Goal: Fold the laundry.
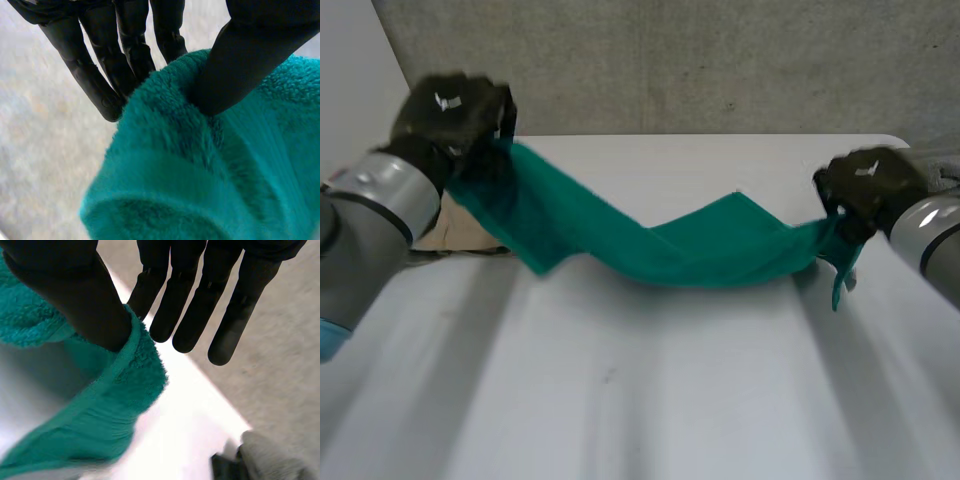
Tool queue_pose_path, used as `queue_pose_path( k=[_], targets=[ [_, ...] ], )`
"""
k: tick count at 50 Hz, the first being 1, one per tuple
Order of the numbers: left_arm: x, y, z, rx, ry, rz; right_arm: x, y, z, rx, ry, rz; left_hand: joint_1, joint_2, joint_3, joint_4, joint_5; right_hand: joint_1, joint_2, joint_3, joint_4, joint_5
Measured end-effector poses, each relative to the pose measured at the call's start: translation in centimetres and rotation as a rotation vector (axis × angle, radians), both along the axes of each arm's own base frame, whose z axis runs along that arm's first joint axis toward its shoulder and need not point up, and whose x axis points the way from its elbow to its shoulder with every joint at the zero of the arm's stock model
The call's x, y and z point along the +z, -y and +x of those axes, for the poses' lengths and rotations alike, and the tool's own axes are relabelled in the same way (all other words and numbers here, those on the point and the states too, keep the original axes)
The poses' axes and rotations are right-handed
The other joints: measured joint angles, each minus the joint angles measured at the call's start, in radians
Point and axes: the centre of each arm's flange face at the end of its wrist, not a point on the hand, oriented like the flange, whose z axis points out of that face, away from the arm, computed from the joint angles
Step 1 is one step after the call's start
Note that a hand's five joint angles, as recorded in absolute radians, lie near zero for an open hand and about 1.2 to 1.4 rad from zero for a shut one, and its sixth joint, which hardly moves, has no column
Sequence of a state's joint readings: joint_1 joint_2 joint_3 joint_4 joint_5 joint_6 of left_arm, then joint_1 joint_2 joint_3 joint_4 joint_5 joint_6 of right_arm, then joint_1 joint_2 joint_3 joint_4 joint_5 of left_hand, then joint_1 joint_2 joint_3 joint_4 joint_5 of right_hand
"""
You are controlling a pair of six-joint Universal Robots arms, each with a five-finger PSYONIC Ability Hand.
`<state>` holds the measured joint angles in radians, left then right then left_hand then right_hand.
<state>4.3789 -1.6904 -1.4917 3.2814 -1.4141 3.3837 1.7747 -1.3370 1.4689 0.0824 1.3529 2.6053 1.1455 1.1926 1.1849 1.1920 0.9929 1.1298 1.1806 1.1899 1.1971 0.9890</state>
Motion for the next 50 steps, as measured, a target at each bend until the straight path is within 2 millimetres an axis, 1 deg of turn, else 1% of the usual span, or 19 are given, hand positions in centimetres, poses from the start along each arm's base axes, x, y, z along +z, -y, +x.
queue_pose_path(
  k=[2,5,8,10,11,17,22,23,24,25,26,27,31,33,36,39,42,46,50],
  targets=[
    [0.8,0.2,-0.4,-0.014,-0.028,-0.003,1.3,0.0,0.0,-0.006,0.035,-0.020,0.000,0.001,0.002,0.003,0.000,0.000,0.000,0.000,0.000,-0.001],
    [1.0,1.3,-1.2,-0.020,-0.041,0.017,3.2,0.4,0.3,-0.012,0.098,-0.048,0.000,0.001,0.002,0.003,0.000,0.000,0.000,0.000,0.000,-0.001],
    [0.0,3.2,-2.0,-0.005,-0.020,0.057,4.1,1.0,0.8,-0.017,0.138,-0.060,0.000,0.001,0.002,0.003,0.000,0.000,0.000,0.000,0.000,0.000],
    [-1.7,5.3,-2.7,0.022,0.016,0.099,4.2,1.9,1.4,-0.029,0.157,-0.061,0.000,0.001,0.002,0.003,0.000,0.000,0.000,0.000,0.000,-0.001],
    [-2.2,5.9,-2.9,0.030,0.027,0.110,4.1,2.2,1.6,-0.033,0.159,-0.061,0.000,0.001,0.002,0.003,0.000,0.000,0.000,0.000,0.000,0.000],
    [-8.6,11.0,-4.4,0.103,0.159,0.189,1.1,5.1,3.7,-0.088,0.133,-0.029,0.000,0.002,0.002,0.003,0.000,0.000,0.000,0.000,0.000,-0.001],
    [-12.7,13.7,-5.2,0.139,0.236,0.186,-1.6,6.3,5.1,-0.114,0.085,-0.009,-0.013,-0.025,-0.021,-0.025,-0.013,0.000,0.000,0.000,0.000,-0.001],
    [-13.6,14.3,-5.3,0.144,0.251,0.176,-2.6,6.5,5.6,-0.119,0.064,-0.004,-0.391,-0.367,-0.358,-0.367,-0.343,0.000,0.000,0.000,0.000,-0.001],
    [-13.9,14.5,-5.4,0.146,0.258,0.170,-2.9,6.5,5.8,-0.120,0.055,-0.003,-0.514,-0.474,-0.463,-0.474,-0.450,0.000,0.000,0.000,0.000,-0.001],
    [-14.3,14.8,-5.5,0.146,0.265,0.162,-3.4,6.5,6.2,-0.120,0.041,-0.002,-0.734,-0.685,-0.652,-0.667,-0.642,0.000,0.000,0.000,0.000,-0.001],
    [-14.4,14.9,-5.6,0.145,0.269,0.155,-3.7,6.4,6.4,-0.119,0.033,-0.002,-0.798,-0.726,-0.714,-0.732,-0.705,0.000,0.000,0.000,0.000,-0.001],
    [-14.3,15.0,-5.7,0.143,0.273,0.147,-4.1,6.3,6.7,-0.115,0.020,-0.003,-0.939,-0.915,-0.905,-0.915,-0.876,0.000,0.000,0.000,0.000,-0.001],
    [-13.0,14.6,-5.7,0.134,0.274,0.126,-4.7,5.8,7.4,-0.102,-0.011,-0.008,-0.957,-0.982,-0.974,-0.993,-0.944,0.000,0.000,0.000,0.000,-0.001],
    [-11.2,13.9,-5.6,0.125,0.268,0.112,-4.8,5.4,7.6,-0.091,-0.030,-0.013,-0.957,-0.984,-0.974,-0.993,-0.944,0.000,0.000,0.000,0.000,-0.001],
    [-9.2,12.2,-5.1,0.108,0.269,0.116,-4.7,5.1,7.7,-0.083,-0.053,-0.022,-0.957,-0.984,-0.974,-0.993,-0.944,0.000,0.000,0.000,0.000,-0.001],
    [-8.1,9.5,-4.4,0.073,0.284,0.154,-4.5,4.8,7.4,-0.080,-0.079,-0.024,-0.922,-0.961,-0.958,-0.966,-0.930,0.000,0.000,0.000,0.000,-0.001],
    [-8.2,6.5,-3.8,0.020,0.306,0.213,-4.4,4.5,7.0,-0.079,-0.097,-0.017,-0.770,-0.837,-0.830,-0.831,-0.807,0.000,0.000,0.000,0.000,-0.001],
    [-9.9,2.5,-3.1,-0.066,0.334,0.308,-4.4,3.7,6.6,-0.071,-0.115,0.008,-0.702,-0.754,-0.744,-0.749,-0.722,0.000,0.000,0.000,0.000,-0.001],
    [-11.7,0.2,-2.8,-0.124,0.333,0.379,-3.8,2.5,6.3,-0.049,-0.118,0.030,-0.701,-0.750,-0.741,-0.743,-0.717,0.000,0.000,0.000,0.000,-0.001]
  ],
)
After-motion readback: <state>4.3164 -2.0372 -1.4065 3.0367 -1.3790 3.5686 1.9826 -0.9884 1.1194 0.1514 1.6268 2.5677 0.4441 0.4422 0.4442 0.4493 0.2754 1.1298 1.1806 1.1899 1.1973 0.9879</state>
